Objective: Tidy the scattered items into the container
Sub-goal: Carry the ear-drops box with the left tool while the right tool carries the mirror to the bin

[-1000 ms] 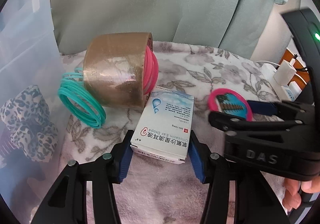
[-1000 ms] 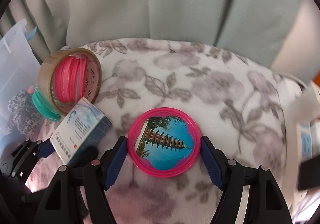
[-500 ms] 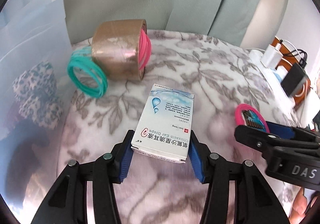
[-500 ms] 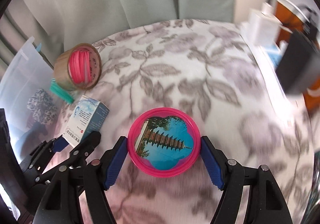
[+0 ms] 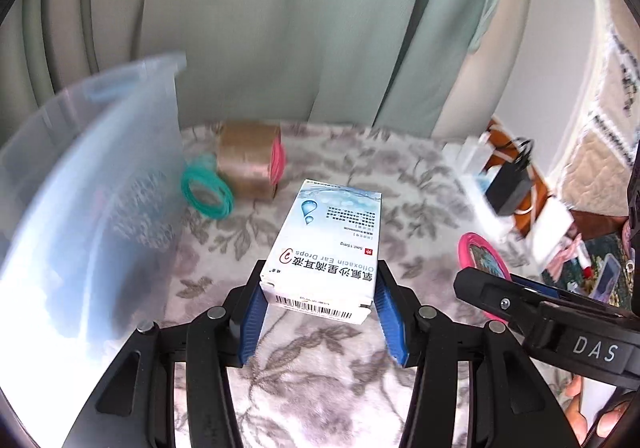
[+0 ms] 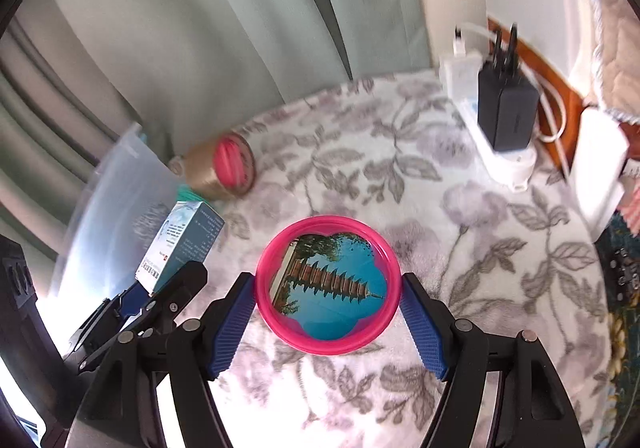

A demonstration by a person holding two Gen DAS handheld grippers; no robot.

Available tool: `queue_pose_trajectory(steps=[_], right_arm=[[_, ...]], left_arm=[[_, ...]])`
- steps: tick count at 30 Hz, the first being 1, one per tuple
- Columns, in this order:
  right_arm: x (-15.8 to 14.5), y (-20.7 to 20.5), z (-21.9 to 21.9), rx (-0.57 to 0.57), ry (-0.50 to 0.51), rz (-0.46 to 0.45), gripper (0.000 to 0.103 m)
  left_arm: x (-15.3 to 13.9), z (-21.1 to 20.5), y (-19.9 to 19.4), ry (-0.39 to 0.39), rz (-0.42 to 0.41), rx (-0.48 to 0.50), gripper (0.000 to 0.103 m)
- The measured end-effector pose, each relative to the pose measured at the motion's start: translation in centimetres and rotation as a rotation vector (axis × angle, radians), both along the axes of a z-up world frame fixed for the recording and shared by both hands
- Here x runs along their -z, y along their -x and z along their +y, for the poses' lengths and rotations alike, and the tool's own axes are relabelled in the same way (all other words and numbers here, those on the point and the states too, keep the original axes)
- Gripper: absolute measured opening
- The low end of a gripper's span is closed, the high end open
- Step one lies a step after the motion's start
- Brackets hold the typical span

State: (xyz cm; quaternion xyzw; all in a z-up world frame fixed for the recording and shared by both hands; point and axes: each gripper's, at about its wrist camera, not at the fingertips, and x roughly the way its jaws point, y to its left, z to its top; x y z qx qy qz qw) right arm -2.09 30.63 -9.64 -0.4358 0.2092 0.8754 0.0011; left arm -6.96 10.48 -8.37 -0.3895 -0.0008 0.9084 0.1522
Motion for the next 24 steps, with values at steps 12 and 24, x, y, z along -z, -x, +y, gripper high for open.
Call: queue_pose_trajectory(steps=[12,24], right_arm=[[-10.2,-5.0,-2.8,-0.023,-0.042,0.227,0.075],[-16.6,-8.0,-7.9,-0.087,-0.111,0.374,0.075]], left_arm=[[-8.5,-1.2,-5.5,-0.079,0.215,-0.023,0.052],[-13.6,-5.9,-9.3,-0.152,0.360,-0.078,0.052]])
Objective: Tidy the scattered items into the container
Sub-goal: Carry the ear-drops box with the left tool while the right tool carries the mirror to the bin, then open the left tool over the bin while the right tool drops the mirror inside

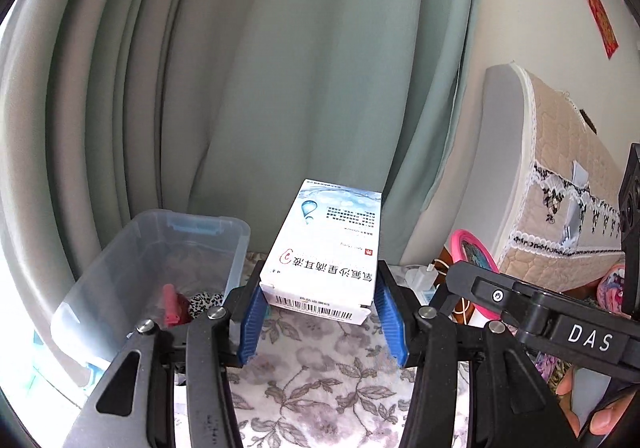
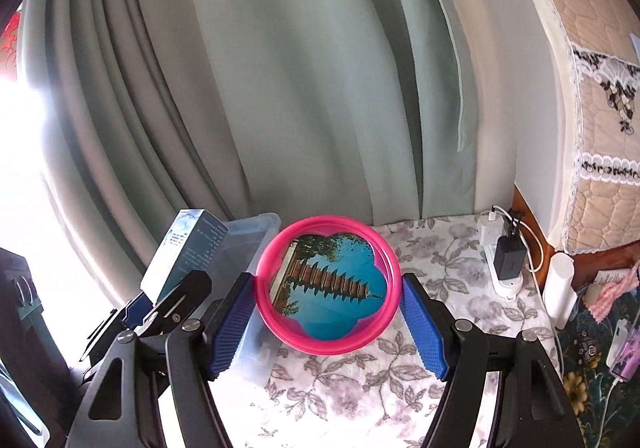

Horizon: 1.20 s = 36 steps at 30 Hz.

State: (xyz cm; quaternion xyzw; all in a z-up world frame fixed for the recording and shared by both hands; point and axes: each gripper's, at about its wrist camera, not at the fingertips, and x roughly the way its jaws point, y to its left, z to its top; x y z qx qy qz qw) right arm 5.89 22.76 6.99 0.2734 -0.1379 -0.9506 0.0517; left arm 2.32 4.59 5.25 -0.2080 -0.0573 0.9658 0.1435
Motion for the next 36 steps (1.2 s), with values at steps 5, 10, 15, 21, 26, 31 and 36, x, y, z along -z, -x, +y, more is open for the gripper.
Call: queue_pose_trajectory(steps=[5,10,15,21,26,31,36], right_arm=[[-1.3,0.1,-2.9,-0.049,-0.034,0.031,0.075],[-2.0,0.6,-6.0,-0.103,-0.069,0.044,0.075],[-2.4,1.2,-8.7,-0.145,-0.108,0.041,0.075],[-2.2,2.5,-11.4,-0.193,-0.137,0.043,0.075],[-1.2,4.0,-13.1,-0.222,-0.146,0.018,0.075],[-0.3,5.3,-14.6,-0.254,-0.161,-0.001,0.075],[1.3,7.0,-15.2,-0.265,-0.164,-0.034,0.075]], left_arm=[[-0.7,-2.8,-0.8,-0.029,0.034,-0.049,0.052],[-0.7,-5.7,-0.9,-0.060,0.039,-0.091,0.052],[-0.4,-8.3,-1.0,-0.091,0.039,-0.130,0.052],[0.4,-11.0,-0.3,-0.124,0.023,-0.174,0.052],[1.5,-12.9,0.6,-0.137,0.006,-0.202,0.052],[2.9,-14.7,1.8,-0.155,-0.025,-0.230,0.052],[4.5,-16.4,2.9,-0.170,-0.063,-0.264,0.052]])
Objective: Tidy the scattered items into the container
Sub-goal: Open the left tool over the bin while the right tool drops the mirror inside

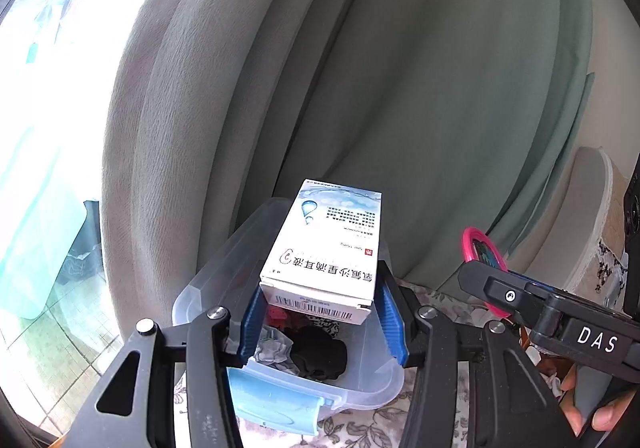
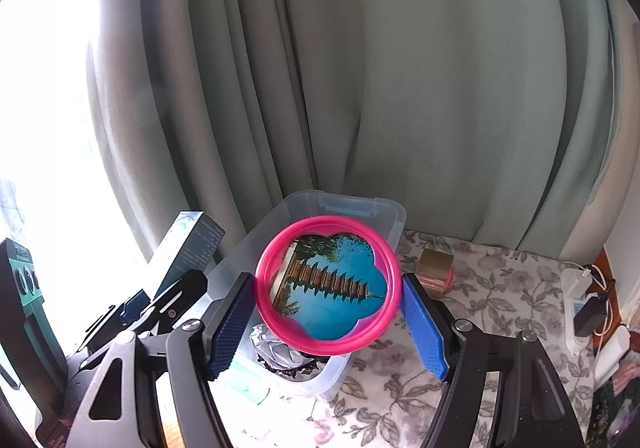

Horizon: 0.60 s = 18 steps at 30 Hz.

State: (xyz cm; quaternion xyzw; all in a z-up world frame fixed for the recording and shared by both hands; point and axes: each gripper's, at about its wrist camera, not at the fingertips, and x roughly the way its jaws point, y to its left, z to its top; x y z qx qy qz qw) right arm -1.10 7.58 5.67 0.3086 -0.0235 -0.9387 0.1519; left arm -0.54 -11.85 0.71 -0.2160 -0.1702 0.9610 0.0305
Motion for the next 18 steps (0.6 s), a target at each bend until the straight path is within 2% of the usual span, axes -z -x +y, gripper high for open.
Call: queue_pose_trajectory(steps=[6,18], right_arm=[[2.6,1.0,-1.8,-0.032,-0.020,-0.071,0.075],[5.5,3.6,-3.5,-0.081,-0.045,-0.144,0.075]], left_arm=[[2.4,-1.2,1.7,-0.016,-0.057,-0.012,0.052],[5.9,-2.8,5.6,-0.024,-0.143,-0.023,0.052]])
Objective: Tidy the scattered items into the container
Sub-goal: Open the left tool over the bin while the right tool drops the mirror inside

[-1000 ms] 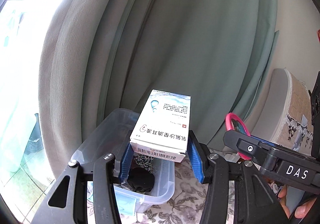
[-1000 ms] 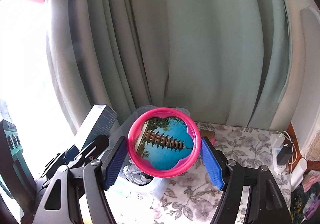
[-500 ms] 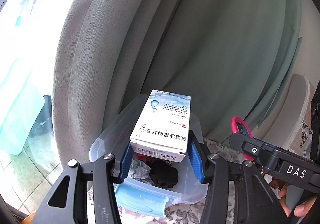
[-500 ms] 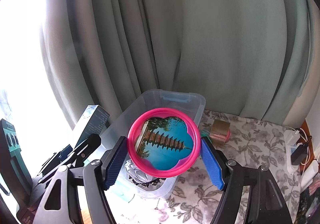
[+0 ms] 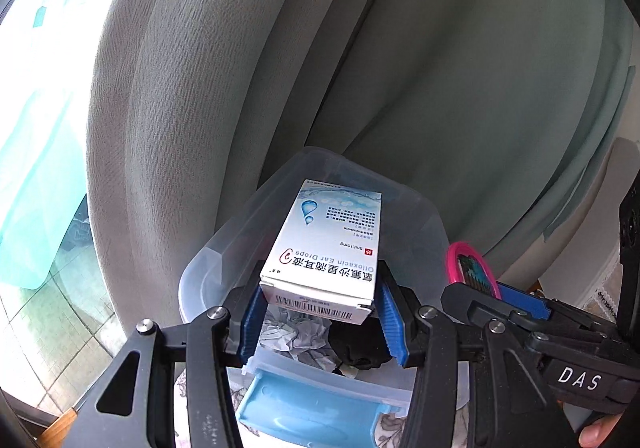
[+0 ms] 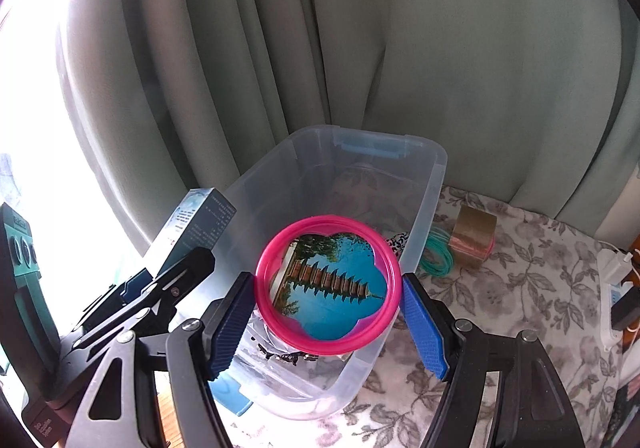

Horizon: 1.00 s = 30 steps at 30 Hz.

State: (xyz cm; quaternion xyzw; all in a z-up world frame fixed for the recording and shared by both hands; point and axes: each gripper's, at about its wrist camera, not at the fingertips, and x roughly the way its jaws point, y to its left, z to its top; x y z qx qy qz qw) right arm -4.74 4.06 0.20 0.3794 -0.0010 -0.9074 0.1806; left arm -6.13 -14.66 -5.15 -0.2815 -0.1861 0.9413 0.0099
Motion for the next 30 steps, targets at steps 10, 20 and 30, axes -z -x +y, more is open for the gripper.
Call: queue_pose_trajectory(steps=[10,20,30], right_arm=[[1.7,1.4,-0.5,-0.014,0.006,-0.018,0.076],[1.8,1.9,-0.5,-0.019,0.005,-0.017,0.076],[1.7,1.4,-0.4,-0.016,0.008,-0.013,0.076]], left_arm=[[1.3,-1.3,1.8,0.015,-0.034,-0.023,0.051],[1.3,0.6,-2.1,0.033,-0.032,-0.028,0.050],[-0.4,0.8,-3.1,0.035,-0.038,-0.026,0.052]])
